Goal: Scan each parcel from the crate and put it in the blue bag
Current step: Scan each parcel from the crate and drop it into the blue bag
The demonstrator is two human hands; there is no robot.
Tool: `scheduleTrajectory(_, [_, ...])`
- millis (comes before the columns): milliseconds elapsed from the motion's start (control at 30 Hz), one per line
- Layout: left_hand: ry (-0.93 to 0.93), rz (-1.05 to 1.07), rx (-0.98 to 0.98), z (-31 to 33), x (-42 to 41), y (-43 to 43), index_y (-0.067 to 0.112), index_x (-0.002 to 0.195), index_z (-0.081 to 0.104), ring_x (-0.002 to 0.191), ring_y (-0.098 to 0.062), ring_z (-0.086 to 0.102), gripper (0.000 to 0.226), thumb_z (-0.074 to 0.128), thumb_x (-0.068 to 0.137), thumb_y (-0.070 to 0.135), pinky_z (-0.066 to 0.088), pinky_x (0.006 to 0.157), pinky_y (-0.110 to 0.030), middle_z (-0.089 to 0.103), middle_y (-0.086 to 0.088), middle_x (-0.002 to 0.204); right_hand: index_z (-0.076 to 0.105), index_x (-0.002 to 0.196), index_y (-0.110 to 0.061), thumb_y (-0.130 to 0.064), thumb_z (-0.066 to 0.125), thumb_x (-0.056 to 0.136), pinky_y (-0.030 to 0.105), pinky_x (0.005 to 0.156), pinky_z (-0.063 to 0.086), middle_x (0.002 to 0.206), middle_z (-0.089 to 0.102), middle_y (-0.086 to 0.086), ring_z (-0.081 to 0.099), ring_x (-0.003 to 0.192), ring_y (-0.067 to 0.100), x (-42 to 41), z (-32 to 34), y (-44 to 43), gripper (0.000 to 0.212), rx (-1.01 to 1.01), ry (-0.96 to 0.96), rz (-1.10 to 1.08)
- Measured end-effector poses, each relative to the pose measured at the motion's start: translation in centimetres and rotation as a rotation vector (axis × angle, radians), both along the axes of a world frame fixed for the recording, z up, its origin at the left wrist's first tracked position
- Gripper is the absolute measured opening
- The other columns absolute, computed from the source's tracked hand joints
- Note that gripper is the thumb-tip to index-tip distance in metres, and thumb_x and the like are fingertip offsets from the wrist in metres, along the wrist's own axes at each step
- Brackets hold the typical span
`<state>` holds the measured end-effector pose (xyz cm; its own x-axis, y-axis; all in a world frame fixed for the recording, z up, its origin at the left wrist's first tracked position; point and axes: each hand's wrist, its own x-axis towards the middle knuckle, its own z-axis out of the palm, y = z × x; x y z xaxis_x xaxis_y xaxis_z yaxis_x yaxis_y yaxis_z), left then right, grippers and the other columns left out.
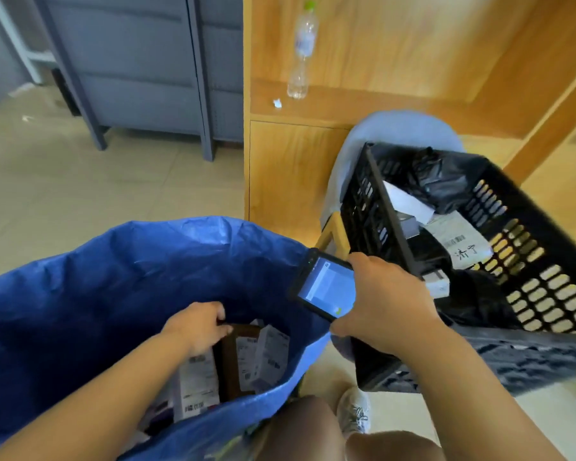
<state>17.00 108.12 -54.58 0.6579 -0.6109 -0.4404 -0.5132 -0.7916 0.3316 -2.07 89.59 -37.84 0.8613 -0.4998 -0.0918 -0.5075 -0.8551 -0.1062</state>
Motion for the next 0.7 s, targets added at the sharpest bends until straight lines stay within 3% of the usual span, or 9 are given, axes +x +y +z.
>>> scheduleTrajectory(100, [-0.046,-0.025,-0.101,4.5,-1.3,-1.1,0.033,0.102,0.056,0.093,-0.010,0.058,0.017,0.056,0.091,0.046,0.050,0.084,-0.031,0.061,0.010,0.104,0.040,0.101,-0.024,-0.049,0.075,0.056,0.031,0.058,0.036,0.088,0.048,-0.007,0.048,0.080,0.021,-2.7,2.8,-0.5,0.062,-0.057,-0.116,-0.026])
scheduleTrajectory(300, [-0.144,-0.104,-0.352,11.9,-4.9,-5.6,0.040,0.095,0.058,0.086,0.000,0.057,0.014,0.062,0.086,0.049,0.047,0.077,-0.024,0.060,0.022,0.092,0.040,0.118,-0.026,-0.055,0.070,0.058,0.033,0.064,0.046,0.103,0.053,-0.006,0.052,0.086,0.020,-8.8,5.8,-3.7,0.073,-0.117,-0.373,-0.130])
scheduleTrajectory(400, [-0.139,-0.174,-0.441,14.3,-6.9,-9.3,0.042,0.091,0.057,0.089,0.002,0.056,0.010,0.061,0.087,0.049,0.048,0.085,-0.028,0.060,0.022,0.090,0.032,0.129,-0.026,-0.065,0.057,0.062,0.035,0.066,0.043,0.114,0.049,-0.004,0.049,0.087,0.020,-11.6,5.9,-6.6,0.081,-0.070,-0.441,-0.242])
scheduleTrajectory(500, [-0.113,-0.240,-0.509,16.0,-8.5,-13.9,0.038,0.093,0.061,0.087,0.002,0.057,0.012,0.060,0.088,0.048,0.046,0.076,-0.022,0.061,0.022,0.089,0.026,0.138,-0.025,-0.064,0.054,0.070,0.035,0.072,0.041,0.129,0.043,0.001,0.050,0.096,0.021,-14.0,5.5,-10.0,0.083,0.051,-0.483,-0.384])
scheduleTrajectory(600, [-0.115,-0.314,-0.564,16.8,-9.6,-19.2,0.038,0.089,0.060,0.077,0.004,0.057,0.007,0.062,0.088,0.045,0.038,0.059,-0.014,0.061,0.019,0.087,0.034,0.132,-0.019,-0.060,0.059,0.069,0.037,0.065,0.043,0.114,0.048,0.002,0.053,0.087,0.021,-15.5,5.0,-13.6,0.079,0.172,-0.543,-0.517])
scheduleTrajectory(700, [-0.135,-0.360,-0.566,16.5,-9.7,-25.2,0.039,0.087,0.061,0.074,0.003,0.058,0.010,0.064,0.085,0.047,0.046,0.062,-0.019,0.062,0.019,0.083,0.041,0.112,-0.016,-0.057,0.063,0.068,0.036,0.057,0.041,0.100,0.050,0.002,0.052,0.077,0.019,-16.1,4.1,-17.2,0.064,0.288,-0.596,-0.622])
